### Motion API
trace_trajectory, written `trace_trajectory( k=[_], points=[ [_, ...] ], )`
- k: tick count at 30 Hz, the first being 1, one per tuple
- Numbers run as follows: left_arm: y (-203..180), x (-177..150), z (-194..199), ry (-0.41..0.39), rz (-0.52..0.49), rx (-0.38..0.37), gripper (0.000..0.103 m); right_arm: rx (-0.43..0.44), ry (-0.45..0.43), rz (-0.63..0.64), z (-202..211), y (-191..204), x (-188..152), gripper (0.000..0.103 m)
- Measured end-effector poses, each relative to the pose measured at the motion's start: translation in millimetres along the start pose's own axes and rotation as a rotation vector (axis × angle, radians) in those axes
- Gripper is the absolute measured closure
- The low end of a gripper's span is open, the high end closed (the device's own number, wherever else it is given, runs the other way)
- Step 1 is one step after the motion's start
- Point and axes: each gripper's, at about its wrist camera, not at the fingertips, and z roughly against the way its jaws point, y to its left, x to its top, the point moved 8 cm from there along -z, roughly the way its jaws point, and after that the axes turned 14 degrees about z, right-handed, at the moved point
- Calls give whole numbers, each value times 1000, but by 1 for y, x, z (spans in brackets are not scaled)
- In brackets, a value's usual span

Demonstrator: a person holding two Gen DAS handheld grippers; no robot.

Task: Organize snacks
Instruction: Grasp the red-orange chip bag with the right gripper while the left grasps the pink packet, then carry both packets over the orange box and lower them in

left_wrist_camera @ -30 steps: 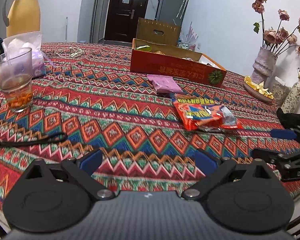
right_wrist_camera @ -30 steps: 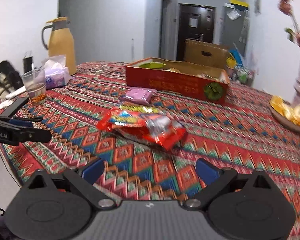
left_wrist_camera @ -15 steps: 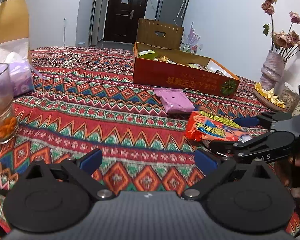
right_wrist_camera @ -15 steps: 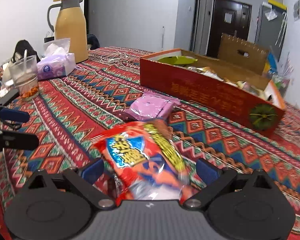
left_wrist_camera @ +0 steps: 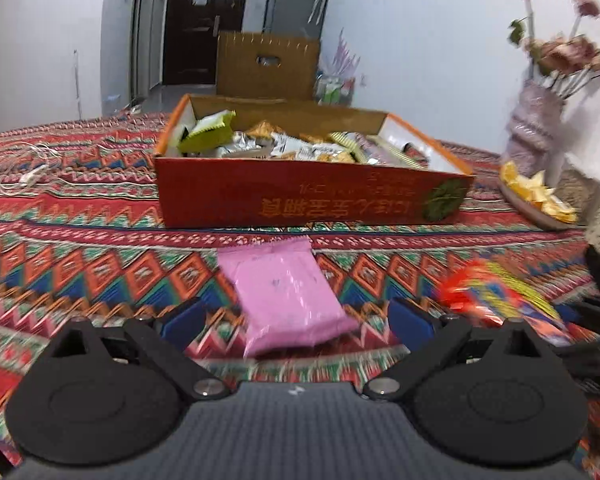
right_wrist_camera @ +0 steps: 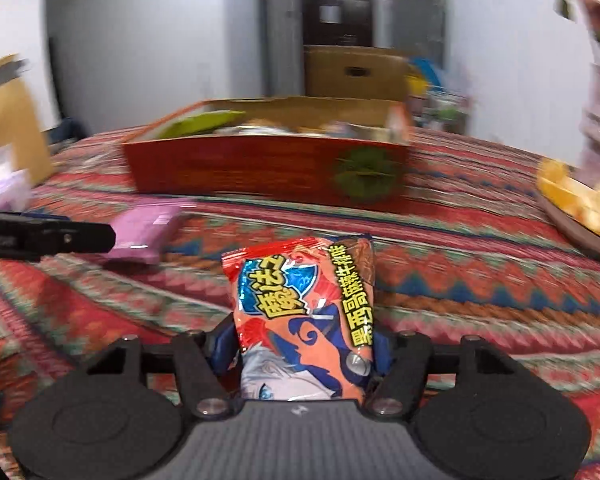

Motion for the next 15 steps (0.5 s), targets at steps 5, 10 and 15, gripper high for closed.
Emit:
trace_trajectory(
  k=[5,10,15],
  points=[
    [5,-1,-33,43,12,44,25,33,-20,-22,12,-6,-9,30],
    [7,-2,-25,40,21,49,42,65,-41,-67,12,-9,-12,48],
    [-2,-14,8,23,16,33,42,72,-65,-78,22,-7,-10,55]
  ],
)
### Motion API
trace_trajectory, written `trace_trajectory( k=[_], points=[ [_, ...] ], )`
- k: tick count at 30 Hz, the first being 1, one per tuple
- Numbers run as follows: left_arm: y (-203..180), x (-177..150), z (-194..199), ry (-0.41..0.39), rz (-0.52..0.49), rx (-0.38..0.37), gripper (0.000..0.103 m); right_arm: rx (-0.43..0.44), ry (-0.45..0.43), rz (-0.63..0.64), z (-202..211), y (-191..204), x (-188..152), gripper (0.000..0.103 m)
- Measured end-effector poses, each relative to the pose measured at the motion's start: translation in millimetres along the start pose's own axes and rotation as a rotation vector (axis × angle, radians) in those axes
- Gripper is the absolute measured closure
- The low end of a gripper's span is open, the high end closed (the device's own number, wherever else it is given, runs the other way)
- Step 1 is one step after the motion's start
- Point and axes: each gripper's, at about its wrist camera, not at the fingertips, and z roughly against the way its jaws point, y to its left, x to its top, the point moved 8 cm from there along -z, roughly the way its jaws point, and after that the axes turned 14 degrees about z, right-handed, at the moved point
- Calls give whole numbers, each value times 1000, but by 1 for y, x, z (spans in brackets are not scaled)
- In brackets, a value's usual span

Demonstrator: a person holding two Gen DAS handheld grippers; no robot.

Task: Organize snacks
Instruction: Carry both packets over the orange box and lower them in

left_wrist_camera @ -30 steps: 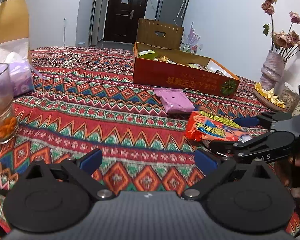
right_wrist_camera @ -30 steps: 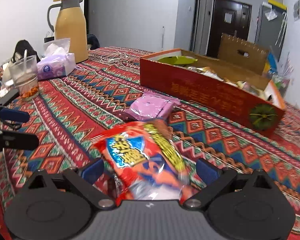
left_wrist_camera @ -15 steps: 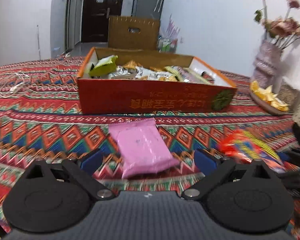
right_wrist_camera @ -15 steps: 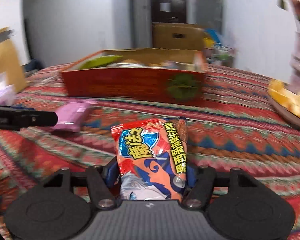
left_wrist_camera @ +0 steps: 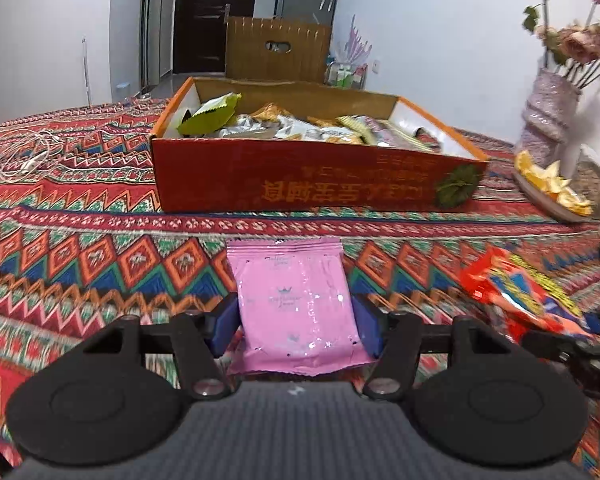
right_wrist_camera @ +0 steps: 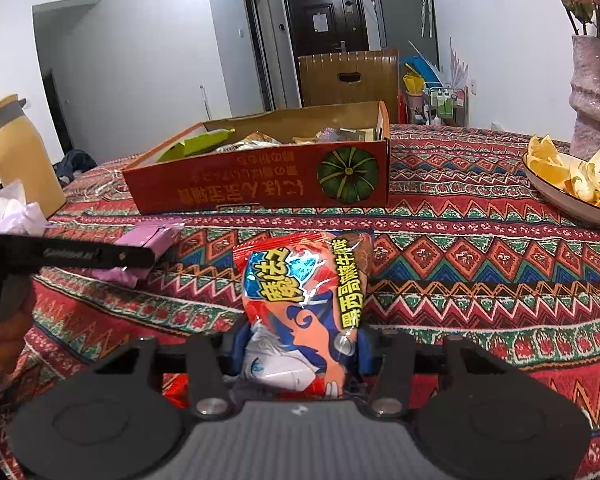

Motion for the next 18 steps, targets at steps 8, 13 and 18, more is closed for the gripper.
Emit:
trace_trajectory(
  k=[8,13,18],
  points=[
    [-4,-45,70,9,78,-72,42,18,-35,-15,44,19,-14,56],
    [-6,-63,107,-15,59,-76,42,20,-58,-2,77,37,-26,56],
    [-10,-75,139,-48,40,-103,42,27,-92,0,106,56,-34,56]
  ],
)
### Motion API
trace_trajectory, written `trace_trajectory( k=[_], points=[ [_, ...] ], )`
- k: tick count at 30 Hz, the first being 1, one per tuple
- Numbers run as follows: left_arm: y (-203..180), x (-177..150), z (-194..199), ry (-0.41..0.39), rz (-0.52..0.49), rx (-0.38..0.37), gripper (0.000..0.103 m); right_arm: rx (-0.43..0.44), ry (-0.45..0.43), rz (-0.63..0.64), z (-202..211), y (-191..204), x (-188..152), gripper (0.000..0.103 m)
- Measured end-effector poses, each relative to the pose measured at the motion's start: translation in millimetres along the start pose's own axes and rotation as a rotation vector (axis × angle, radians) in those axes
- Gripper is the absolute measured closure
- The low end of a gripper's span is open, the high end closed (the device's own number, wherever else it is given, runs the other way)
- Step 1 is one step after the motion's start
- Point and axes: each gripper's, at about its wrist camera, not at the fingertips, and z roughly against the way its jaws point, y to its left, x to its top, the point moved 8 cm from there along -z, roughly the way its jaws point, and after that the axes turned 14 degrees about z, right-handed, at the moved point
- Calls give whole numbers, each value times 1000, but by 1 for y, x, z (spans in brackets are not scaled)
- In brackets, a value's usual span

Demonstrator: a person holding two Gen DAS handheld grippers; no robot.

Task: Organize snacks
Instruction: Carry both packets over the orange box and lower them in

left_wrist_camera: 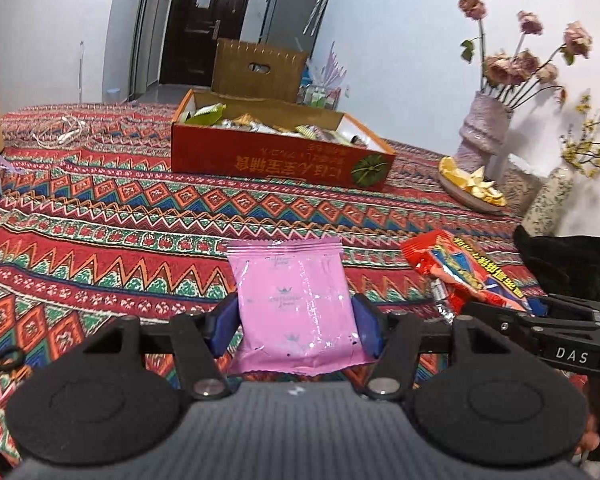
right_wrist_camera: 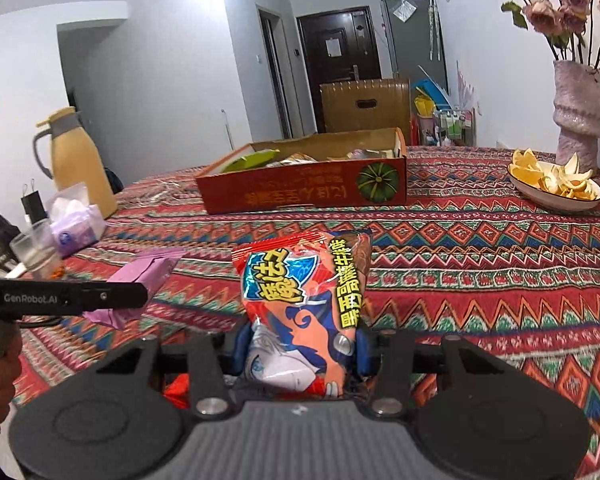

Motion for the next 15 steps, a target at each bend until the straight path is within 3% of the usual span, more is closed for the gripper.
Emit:
trace_trajectory(
  k=[9,15],
  points=[
    [-5,-10,26,-24,-12,-20,42,11,-28,14,25,19,-5,56],
    [-13,8,26,-51,-31,-46,42,5,-43,40,22,17,8,56]
  ],
)
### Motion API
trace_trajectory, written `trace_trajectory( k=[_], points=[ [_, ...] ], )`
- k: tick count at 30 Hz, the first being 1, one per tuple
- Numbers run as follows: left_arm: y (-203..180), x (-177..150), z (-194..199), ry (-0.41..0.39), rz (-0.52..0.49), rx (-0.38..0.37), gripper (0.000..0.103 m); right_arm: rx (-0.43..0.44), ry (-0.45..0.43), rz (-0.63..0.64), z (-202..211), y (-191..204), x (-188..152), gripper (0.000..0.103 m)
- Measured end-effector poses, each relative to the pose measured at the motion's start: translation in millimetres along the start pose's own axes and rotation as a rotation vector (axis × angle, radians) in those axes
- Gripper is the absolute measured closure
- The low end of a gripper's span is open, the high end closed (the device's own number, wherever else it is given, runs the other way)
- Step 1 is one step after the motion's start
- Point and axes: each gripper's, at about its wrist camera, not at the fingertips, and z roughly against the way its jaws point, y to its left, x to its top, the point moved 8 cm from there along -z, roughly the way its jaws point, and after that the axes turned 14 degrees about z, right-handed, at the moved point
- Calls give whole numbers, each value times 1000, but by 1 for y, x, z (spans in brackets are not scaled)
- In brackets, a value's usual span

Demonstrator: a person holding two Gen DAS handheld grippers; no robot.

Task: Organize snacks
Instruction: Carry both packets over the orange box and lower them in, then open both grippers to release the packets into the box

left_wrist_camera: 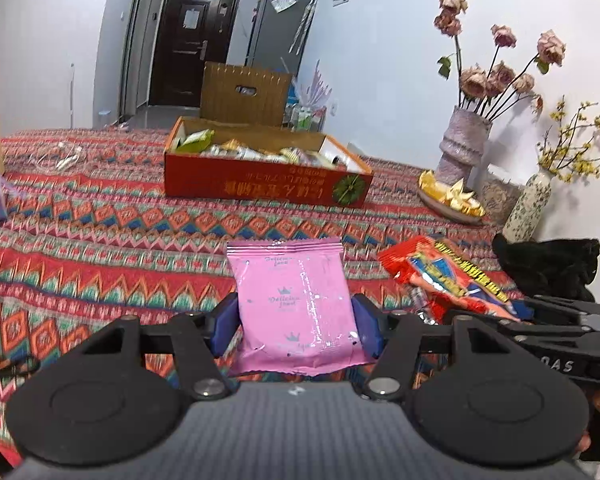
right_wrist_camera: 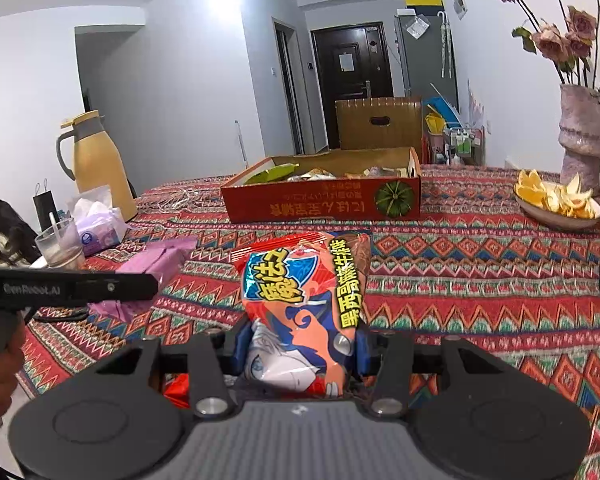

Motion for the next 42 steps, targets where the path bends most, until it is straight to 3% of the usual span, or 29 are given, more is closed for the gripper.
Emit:
trace_trajectory(
  k=[5,11,18,25,34,37,42],
  points=[
    [-7,35,-17,-35,-37,-17,42,-4,-13,32,-18,-12,23,56],
    [-14,92,-64,-73,-85,-22,42,-1,-39,74,-62,-37,68,56],
    [-2,164,-154,-33,-97,-14,42,29,-46,48,-140,-80,126,56],
    [19,222,-254,25,-93,41,42,31,9,25,-246,-120,174,56],
    [54,235,-360,169,-36,125,41,3,188,-38,-379,-151,194,56],
    [61,230,-372,164,-56,144,41,12,248,-98,-408,-157,190,50],
    [64,229,-374,165,-39,99,37,35,285,-127,-421,-158,180,41]
  ],
)
